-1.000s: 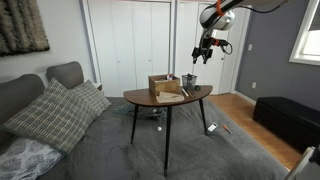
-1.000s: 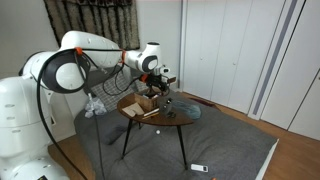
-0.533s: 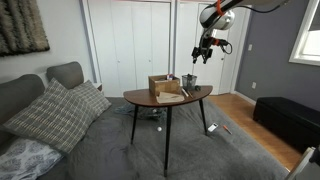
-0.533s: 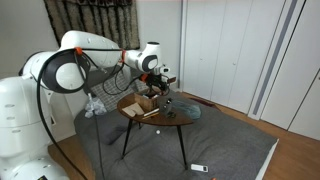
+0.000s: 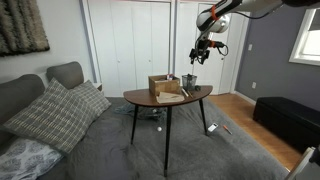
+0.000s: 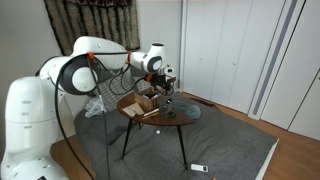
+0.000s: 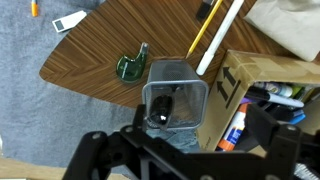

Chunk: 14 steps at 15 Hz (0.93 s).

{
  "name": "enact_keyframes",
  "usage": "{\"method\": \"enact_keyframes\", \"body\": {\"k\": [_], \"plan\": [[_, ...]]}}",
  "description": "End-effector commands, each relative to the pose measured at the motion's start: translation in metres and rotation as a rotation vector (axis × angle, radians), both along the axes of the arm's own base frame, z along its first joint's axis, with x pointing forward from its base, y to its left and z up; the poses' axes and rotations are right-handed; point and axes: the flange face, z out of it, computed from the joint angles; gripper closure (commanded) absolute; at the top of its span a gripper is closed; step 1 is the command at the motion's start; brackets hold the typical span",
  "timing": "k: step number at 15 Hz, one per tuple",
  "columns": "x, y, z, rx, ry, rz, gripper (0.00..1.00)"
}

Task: Put the sunglasses in the box

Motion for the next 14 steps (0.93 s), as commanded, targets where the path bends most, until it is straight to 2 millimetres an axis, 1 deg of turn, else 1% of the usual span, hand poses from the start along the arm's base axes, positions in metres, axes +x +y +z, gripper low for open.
{"method": "enact_keyframes", "body": {"k": [1, 6, 11, 14], "plan": [[0.039, -0.006, -0.011, 0.035, 0.002, -0.004, 0.0], [0.071, -0.01, -0.032, 0.072, 0.004, -0.011, 0.0], [0.09, -0.017, -0.052, 0.095, 0.004, -0.034, 0.0], [0.098, -0.021, -0.06, 0.108, 0.001, -0.057, 0.0]]}}
